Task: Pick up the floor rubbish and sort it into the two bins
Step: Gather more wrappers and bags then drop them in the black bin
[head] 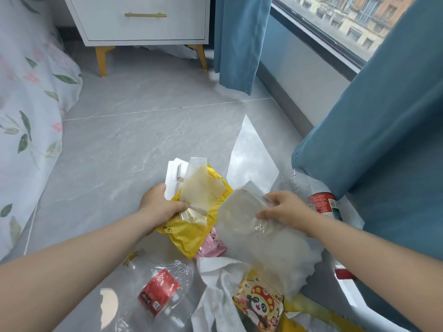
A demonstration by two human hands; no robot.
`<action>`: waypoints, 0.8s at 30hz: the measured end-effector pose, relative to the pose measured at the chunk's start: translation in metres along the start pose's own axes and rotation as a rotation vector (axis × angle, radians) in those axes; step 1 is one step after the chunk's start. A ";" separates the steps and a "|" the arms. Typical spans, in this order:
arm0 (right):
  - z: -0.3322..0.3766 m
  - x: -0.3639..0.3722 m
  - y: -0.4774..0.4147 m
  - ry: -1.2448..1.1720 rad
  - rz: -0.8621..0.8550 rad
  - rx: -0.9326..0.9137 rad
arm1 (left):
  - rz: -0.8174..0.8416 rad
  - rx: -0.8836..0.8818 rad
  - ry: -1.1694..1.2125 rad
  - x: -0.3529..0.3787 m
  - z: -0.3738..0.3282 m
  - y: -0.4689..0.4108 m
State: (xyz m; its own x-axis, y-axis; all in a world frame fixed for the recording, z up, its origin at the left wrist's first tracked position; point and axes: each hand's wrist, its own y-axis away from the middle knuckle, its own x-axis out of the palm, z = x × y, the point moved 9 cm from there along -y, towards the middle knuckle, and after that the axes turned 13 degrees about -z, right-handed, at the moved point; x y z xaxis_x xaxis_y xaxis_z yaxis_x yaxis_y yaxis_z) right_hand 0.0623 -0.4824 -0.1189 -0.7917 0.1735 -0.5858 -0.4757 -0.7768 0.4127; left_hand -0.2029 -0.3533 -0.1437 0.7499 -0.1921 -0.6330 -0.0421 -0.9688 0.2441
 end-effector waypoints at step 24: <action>0.200 -0.207 0.091 -0.233 -0.636 -0.161 | -0.231 -0.013 0.152 -0.165 -0.221 0.057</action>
State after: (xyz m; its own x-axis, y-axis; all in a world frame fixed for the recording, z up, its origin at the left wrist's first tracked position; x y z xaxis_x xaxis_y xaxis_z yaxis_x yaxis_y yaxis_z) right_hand 0.1060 -0.4682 0.1790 -0.4487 0.7361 -0.5069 -0.8258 -0.5583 -0.0798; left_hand -0.1832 -0.3420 0.1373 0.8293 0.0602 -0.5556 0.1493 -0.9819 0.1166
